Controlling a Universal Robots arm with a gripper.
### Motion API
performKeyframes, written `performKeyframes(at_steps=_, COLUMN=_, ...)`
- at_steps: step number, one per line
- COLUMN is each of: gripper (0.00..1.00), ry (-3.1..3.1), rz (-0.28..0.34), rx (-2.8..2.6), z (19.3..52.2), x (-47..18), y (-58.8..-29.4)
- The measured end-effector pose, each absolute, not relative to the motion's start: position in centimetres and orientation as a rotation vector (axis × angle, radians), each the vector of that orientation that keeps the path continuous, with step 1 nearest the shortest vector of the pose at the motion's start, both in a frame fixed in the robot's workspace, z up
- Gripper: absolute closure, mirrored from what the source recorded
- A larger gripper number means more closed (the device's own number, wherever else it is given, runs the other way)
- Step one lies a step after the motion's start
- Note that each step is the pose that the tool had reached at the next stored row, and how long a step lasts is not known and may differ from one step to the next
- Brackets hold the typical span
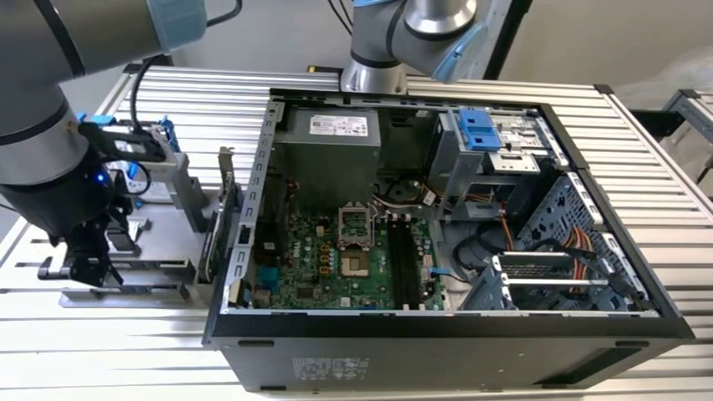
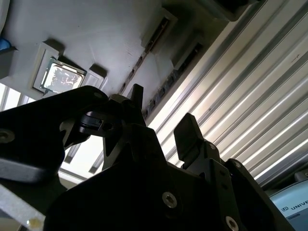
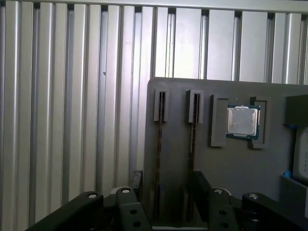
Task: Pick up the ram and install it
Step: 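Pick up the ram and move it above insertion slot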
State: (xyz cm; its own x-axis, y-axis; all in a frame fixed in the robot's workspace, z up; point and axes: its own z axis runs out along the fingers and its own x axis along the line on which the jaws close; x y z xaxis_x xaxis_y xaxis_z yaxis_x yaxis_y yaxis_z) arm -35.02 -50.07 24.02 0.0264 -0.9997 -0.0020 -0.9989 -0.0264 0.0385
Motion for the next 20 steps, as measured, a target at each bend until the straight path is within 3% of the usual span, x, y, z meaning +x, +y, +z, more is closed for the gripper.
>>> performKeyframes(at_steps=20, gripper=0.00, ry=-2.174, rz=-0.043, rx=2.230, z=22.6, x=-35.0, y=-50.3)
